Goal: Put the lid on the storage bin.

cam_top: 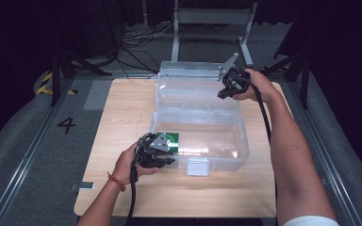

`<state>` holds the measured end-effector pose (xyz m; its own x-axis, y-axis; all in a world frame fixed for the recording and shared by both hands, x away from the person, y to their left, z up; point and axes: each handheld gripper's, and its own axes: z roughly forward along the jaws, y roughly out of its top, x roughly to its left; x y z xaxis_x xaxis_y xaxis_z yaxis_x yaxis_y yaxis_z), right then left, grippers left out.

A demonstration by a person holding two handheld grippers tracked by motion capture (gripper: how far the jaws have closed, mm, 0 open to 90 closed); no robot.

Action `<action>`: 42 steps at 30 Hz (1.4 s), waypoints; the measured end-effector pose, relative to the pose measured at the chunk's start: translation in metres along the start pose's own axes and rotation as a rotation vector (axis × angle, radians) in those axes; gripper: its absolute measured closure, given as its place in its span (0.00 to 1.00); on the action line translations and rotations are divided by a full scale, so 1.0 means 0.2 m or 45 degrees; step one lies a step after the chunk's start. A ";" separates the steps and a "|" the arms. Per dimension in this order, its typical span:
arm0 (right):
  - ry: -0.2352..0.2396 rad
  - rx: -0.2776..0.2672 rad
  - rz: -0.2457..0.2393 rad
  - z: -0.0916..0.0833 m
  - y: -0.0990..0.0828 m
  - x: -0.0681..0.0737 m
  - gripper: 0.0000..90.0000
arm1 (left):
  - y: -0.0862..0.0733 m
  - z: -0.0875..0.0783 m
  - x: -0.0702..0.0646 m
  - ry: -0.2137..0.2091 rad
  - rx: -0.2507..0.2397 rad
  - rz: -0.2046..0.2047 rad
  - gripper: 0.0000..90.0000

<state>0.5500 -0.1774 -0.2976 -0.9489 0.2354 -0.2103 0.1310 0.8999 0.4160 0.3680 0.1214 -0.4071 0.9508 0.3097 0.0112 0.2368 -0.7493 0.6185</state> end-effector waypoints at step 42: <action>-0.077 -0.071 -0.109 -0.17 0.00 0.24 1.00 | 0.05 0.02 -0.05 0.009 -0.015 -0.002 0.82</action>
<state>0.4955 -0.1794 -0.2782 -0.9367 0.1816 -0.2993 0.0324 0.8963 0.4423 0.3606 0.1088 -0.4047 0.9489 0.3151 0.0153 0.2361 -0.7416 0.6279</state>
